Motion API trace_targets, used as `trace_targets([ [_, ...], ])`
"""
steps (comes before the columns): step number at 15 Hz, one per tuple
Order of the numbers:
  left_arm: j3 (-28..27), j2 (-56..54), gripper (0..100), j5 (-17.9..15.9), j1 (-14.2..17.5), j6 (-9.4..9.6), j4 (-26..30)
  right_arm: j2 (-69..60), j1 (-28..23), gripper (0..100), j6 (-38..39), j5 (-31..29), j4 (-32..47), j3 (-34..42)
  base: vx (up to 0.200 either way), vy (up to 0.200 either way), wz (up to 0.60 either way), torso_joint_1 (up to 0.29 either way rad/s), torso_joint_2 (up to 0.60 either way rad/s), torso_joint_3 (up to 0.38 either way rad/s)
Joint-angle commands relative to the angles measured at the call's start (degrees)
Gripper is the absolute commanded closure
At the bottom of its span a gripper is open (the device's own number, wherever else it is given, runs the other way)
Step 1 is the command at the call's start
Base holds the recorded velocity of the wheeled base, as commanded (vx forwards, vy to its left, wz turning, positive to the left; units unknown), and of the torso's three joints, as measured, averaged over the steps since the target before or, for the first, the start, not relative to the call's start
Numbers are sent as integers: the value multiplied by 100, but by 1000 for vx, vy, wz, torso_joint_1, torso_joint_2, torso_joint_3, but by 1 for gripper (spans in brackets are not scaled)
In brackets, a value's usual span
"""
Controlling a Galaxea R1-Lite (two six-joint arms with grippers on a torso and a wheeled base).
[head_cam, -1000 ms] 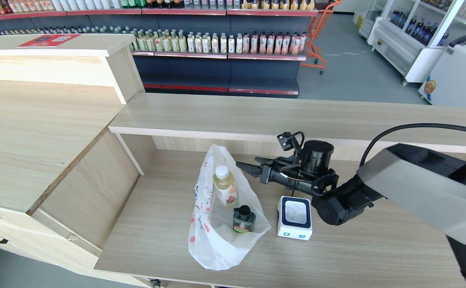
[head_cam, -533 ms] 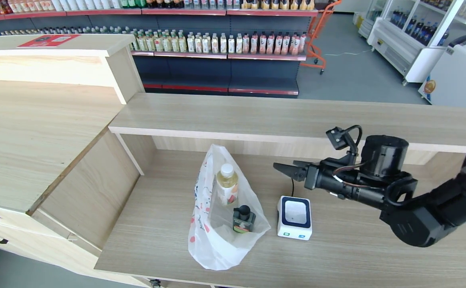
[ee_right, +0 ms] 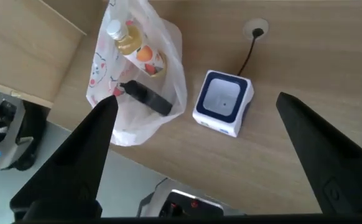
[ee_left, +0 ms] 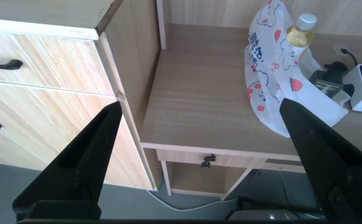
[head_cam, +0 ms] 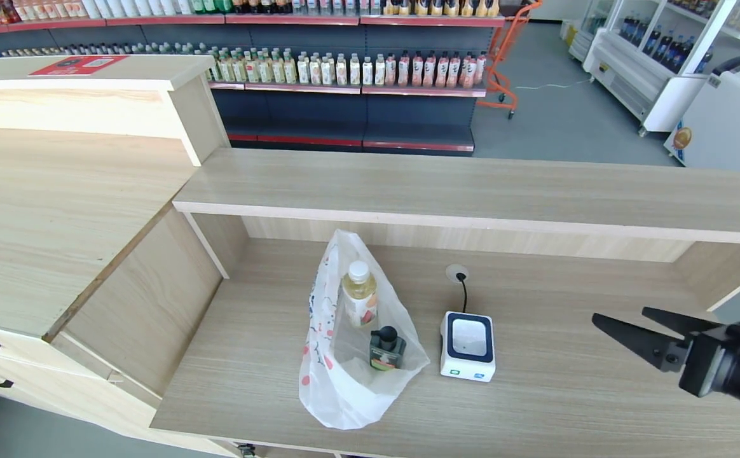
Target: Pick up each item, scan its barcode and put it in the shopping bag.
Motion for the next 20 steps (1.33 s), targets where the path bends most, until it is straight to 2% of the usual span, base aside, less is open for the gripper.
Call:
trace_targets([
  [1, 1, -2, 0, 1, 0, -2, -1, -2783, -718, 0, -605, -275, 949, 1306, 0, 0, 0, 0, 0, 0],
  [3, 1, -2, 0, 1, 0, -2, -1, -4339, -947, 0, -702, -293, 1652, 1543, 0, 0, 0, 0, 0, 0],
  [6, 1, -2, 0, 1, 0, -2, -1, -6140, -1246, 0, -746, -381, 3401, 1543, 0, 0, 0, 0, 0, 0],
  [7, 1, -2, 0, 1, 0, -2, -1, -6263, -1079, 0, -684, -697, 3462, 1543, 0, 0, 0, 0, 0, 0],
  [13, 1, -2, 0, 1, 0, -2, -1, -6474, -1008, 0, -842, -794, 3375, 1543, 0, 0, 0, 0, 0, 0],
  [14, 1, -2, 0, 1, 0, -2, -1, -6474, -1017, 100, -798, -855, 3357, 1543, 0, 0, 0, 0, 0, 0],
  [20, 1, -2, 0, 1, 0, -11, -1, -6474, -1017, 100, -675, -873, 3366, 1543, 0, 0, 0, 0, 0, 0],
])
